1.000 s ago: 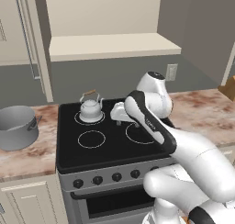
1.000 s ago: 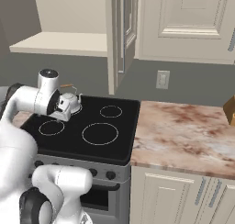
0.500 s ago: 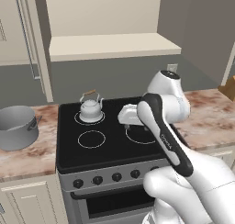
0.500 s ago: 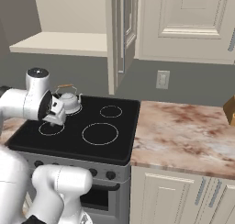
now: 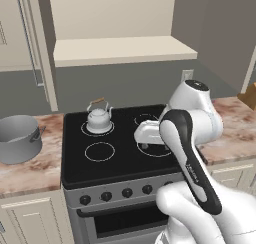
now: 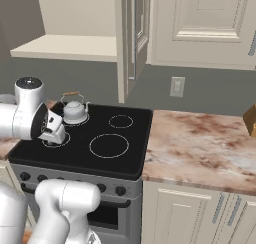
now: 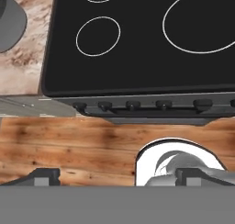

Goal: Pick the kettle from the cabinet and place it on a stove burner. Then pick the pot from the counter and place it on another stove burner. Finally, turn both burners on.

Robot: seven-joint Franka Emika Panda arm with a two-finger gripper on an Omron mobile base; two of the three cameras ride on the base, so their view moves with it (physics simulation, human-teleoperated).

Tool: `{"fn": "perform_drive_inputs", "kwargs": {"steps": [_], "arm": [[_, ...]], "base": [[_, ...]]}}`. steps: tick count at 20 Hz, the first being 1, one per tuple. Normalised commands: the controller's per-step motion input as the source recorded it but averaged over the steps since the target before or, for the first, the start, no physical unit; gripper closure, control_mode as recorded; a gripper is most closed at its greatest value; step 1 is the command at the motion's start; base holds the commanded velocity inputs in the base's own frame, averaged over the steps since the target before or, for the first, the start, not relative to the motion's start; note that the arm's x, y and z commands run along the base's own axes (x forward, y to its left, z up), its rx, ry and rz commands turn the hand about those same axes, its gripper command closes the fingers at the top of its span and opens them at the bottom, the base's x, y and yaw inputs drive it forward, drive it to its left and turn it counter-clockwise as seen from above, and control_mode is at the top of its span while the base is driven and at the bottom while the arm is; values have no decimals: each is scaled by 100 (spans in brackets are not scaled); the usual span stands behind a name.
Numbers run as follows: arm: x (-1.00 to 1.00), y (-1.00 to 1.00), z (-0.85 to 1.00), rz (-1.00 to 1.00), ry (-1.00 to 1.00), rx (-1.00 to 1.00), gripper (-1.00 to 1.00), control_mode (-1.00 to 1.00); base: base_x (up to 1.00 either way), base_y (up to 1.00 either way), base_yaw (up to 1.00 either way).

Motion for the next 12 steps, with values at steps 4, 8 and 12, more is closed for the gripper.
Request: {"fn": "perform_drive_inputs", "kwargs": {"steps": [4,8,12], "arm": [[-40,-16,0,0,0,2,-100,-100],[-25,-18,0,0,0,3,-100,-100],[0,-4,0,0,0,3,-100,-100]], "base": [[0,0,0],[0,0,0],[0,0,0]]}}
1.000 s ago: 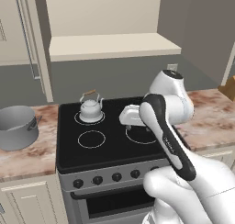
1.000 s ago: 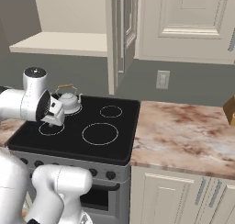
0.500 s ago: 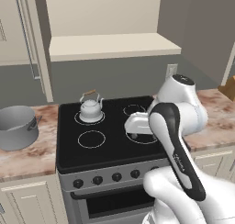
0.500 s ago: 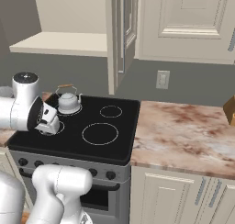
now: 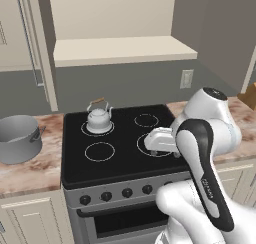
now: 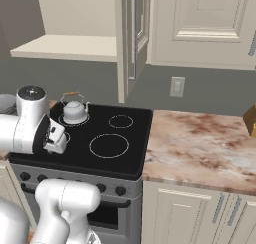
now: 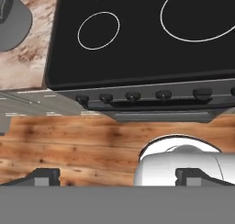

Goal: Pick the kettle from the cabinet and place it on a stove burner. Then pick the pot from the counter and place it on another stove burner. Finally, turn both burners on.

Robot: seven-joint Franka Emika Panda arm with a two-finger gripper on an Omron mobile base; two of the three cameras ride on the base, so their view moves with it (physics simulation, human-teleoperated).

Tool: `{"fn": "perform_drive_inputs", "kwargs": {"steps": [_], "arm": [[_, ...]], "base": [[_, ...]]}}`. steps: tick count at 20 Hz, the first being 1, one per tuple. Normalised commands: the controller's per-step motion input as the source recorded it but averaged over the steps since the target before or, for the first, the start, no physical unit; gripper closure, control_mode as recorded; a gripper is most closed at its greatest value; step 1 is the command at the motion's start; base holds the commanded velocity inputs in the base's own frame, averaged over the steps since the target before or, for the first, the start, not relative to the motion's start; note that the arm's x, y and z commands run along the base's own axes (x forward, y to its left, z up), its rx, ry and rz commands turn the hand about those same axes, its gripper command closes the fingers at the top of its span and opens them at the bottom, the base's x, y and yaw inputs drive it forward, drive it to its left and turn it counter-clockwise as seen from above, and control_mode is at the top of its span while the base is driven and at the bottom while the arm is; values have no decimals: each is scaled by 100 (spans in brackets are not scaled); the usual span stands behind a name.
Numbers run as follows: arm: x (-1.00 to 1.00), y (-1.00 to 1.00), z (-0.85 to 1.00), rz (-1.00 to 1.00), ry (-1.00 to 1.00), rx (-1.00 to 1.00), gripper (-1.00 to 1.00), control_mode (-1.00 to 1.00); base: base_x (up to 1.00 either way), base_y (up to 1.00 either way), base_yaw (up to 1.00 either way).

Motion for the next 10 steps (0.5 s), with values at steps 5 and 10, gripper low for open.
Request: {"fn": "perform_drive_inputs", "kwargs": {"steps": [5,10], "arm": [[-6,0,0,0,-4,0,-100,-100],[-6,0,0,0,-2,0,-100,100]], "base": [[0,0,0],[-37,1,-2]]}}
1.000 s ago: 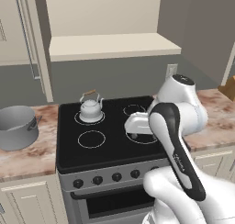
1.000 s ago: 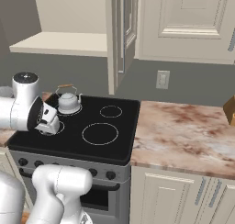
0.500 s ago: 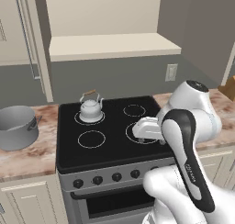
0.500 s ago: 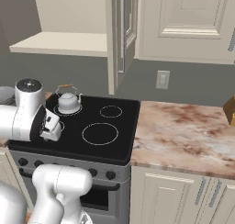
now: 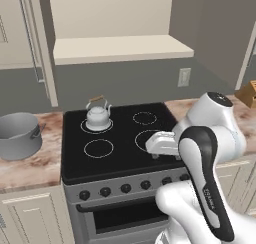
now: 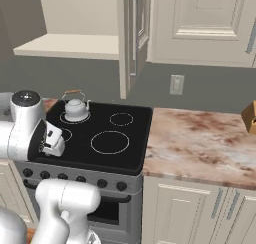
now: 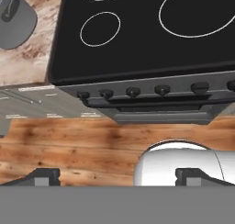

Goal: Pick the kettle from the cabinet and place it on a stove burner. Then pick the pot from the counter and place it on another stove burner. Finally, turn both burners on.

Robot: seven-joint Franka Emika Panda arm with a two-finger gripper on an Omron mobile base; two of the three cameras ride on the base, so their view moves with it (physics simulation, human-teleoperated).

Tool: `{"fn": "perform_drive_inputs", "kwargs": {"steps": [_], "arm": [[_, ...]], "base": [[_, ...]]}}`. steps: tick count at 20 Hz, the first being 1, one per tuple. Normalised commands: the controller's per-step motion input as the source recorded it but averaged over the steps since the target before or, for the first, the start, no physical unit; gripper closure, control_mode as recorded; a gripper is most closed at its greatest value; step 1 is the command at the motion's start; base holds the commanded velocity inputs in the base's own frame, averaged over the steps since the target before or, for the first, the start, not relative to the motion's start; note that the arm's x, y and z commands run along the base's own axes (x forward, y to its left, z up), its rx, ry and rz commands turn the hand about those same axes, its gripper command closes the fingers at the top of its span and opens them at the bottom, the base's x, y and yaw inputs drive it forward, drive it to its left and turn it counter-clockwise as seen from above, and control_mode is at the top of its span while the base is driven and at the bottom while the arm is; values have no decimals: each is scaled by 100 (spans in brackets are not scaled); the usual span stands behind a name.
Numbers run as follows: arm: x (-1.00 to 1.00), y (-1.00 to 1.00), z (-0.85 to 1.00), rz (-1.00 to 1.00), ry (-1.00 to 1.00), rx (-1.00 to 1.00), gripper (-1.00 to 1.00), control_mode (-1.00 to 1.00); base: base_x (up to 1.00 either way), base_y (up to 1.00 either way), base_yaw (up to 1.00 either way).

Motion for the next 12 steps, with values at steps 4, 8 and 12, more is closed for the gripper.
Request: {"fn": "perform_drive_inputs", "kwargs": {"steps": [4,8,12], "arm": [[0,0,0,0,0,0,-100,100],[0,0,0,0,0,0,-100,100],[0,0,0,0,0,0,-100,100]], "base": [[-51,15,-6],[-43,32,-7],[-37,50,-7]]}}
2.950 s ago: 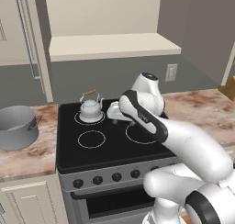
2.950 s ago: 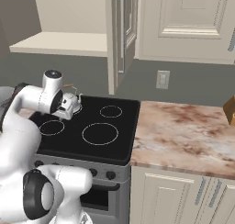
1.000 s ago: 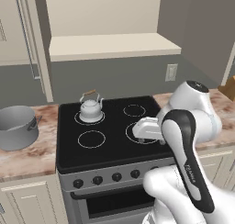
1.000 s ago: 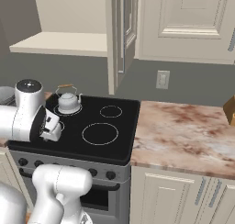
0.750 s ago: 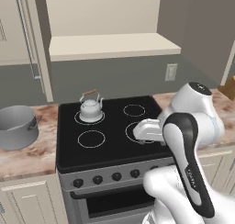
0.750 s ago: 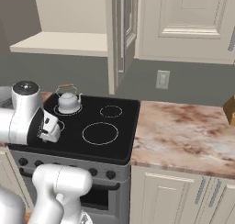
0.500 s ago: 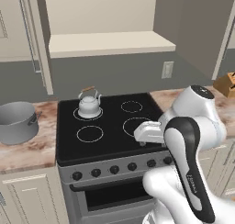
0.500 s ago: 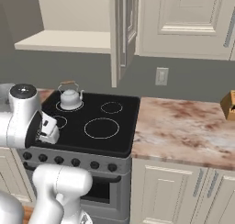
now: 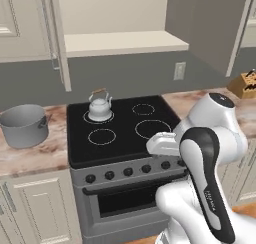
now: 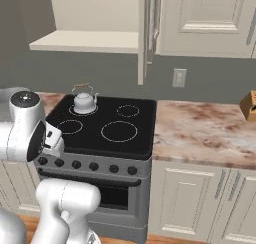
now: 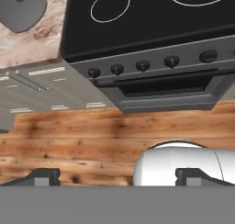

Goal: Pick the kettle from the cabinet and place it on a stove burner. Then pick the pot from the counter and place it on another stove burner. Finally, turn both burners on.

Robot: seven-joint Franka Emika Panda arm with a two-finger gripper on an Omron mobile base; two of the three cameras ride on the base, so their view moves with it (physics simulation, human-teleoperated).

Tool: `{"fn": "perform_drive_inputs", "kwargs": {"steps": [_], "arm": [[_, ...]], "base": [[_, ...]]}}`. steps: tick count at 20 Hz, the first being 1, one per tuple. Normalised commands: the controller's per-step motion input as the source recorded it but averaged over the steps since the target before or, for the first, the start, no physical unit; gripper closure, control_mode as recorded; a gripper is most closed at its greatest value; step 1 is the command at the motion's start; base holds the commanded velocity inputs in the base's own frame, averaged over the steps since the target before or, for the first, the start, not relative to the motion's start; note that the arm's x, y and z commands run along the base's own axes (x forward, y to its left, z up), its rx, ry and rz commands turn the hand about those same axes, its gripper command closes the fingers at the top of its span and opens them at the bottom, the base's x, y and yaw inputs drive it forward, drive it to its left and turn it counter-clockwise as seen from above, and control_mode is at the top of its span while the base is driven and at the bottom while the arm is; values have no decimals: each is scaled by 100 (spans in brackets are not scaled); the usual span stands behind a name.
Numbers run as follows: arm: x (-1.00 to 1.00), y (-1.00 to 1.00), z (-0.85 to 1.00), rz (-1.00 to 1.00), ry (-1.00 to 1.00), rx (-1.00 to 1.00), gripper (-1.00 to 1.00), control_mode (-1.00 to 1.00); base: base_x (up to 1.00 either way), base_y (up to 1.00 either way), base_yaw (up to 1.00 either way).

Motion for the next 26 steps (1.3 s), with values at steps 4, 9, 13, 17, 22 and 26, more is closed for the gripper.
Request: {"fn": "perform_drive_inputs", "kwargs": {"steps": [4,9,13,17,22,26], "arm": [[0,0,0,0,0,0,-100,100],[0,0,0,0,0,0,-100,100],[0,0,0,0,0,0,-100,100],[0,0,0,0,0,0,-100,100],[0,0,0,0,0,0,-100,100],[0,0,0,0,0,0,-100,100]], "base": [[-36,68,-8],[-36,76,-8],[-38,74,-9],[-29,74,-8],[-13,72,-8],[2,66,-9]]}}
